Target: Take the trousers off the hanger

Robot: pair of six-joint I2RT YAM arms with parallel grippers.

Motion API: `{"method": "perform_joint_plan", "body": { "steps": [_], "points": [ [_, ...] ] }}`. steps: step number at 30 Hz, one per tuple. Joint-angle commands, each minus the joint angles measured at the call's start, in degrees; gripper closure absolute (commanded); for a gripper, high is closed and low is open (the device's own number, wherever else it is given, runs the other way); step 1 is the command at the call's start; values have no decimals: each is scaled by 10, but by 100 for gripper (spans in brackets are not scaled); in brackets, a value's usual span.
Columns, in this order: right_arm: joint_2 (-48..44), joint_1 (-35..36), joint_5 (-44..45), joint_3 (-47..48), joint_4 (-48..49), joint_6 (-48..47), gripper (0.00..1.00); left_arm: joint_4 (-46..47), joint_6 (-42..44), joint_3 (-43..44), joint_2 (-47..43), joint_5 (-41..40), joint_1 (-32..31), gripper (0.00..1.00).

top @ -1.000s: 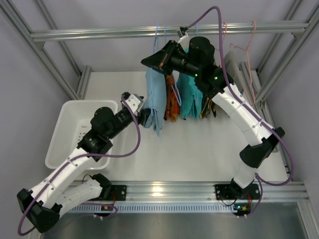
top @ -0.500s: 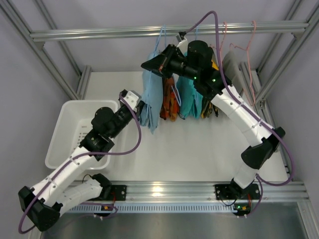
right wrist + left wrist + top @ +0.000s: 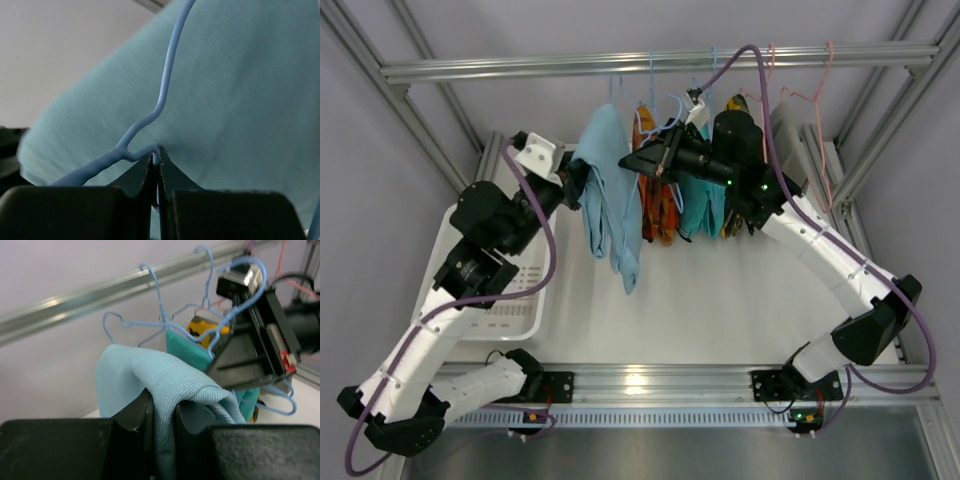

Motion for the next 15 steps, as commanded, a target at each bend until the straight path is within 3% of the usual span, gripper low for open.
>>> {"method": "perform_joint_plan", "body": {
  "steps": [1, 15],
  "points": [
    [-41, -7, -22, -33, 71, -69, 100, 97, -21, 107, -5, -22, 2, 100],
    [-84, -7, -32, -94, 76, -118, 100, 85, -17, 303, 14, -45, 58, 100]
  ]
}}
